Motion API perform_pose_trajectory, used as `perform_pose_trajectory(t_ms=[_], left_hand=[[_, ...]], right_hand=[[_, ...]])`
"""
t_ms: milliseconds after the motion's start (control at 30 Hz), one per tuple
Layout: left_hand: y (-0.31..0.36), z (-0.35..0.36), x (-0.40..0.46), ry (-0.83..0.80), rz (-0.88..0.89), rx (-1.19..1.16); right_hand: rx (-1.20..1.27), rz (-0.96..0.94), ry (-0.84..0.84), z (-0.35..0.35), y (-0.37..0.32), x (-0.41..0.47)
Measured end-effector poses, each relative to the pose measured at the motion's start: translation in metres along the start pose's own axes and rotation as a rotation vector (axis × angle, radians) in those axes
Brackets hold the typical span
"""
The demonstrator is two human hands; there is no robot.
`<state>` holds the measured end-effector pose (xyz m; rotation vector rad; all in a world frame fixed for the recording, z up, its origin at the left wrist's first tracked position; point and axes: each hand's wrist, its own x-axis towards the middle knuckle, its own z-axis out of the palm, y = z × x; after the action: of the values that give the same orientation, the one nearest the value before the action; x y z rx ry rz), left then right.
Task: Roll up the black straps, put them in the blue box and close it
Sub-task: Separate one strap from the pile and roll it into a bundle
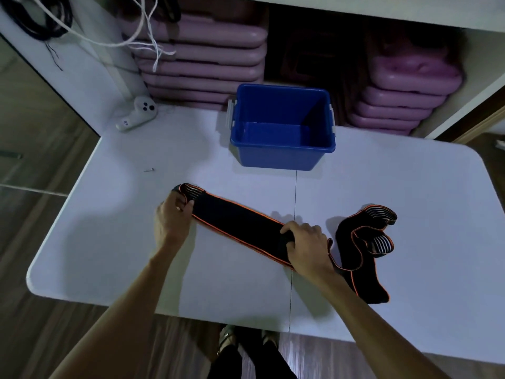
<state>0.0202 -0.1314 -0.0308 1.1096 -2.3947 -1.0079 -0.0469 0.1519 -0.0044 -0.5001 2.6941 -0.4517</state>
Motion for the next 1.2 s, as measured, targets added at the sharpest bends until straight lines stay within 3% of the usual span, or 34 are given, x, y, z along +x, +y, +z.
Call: perform_pose_trajectory(t_ms=[167, 400, 667, 1000, 1100, 1200], left_hand=[[-0.011, 0.001, 0.006, 0.012, -0.111, 0.128], [-0.017, 0.003, 0.027, -0.143, -0.156, 0.141], [-0.013, 0.0, 0.05, -0.064, -0.126, 0.207], [-0.012, -0.003, 0.072, 0.017, -0.381, -0.103], [-0.002, -0.001, 0.045, 0.039, -0.307, -0.219], [0.001, 0.008, -0.007, 0.097, -0.125, -0.199]], right_hand=[[-0.062, -0.052, -0.043, 0.021, 0.006, -0.006], [-0.118, -0.131, -0.028, 0.023, 0.015, -0.015], [-0.183, -0.175, -0.086, 0.02, 0.022, -0.016], [-0.067, -0.18, -0.138, 0.021, 0.027, -0.024], [0.001, -0.178, -0.144, 0.021, 0.03, -0.027], [0.029, -0.185, -0.135, 0.022, 0.033, -0.034]])
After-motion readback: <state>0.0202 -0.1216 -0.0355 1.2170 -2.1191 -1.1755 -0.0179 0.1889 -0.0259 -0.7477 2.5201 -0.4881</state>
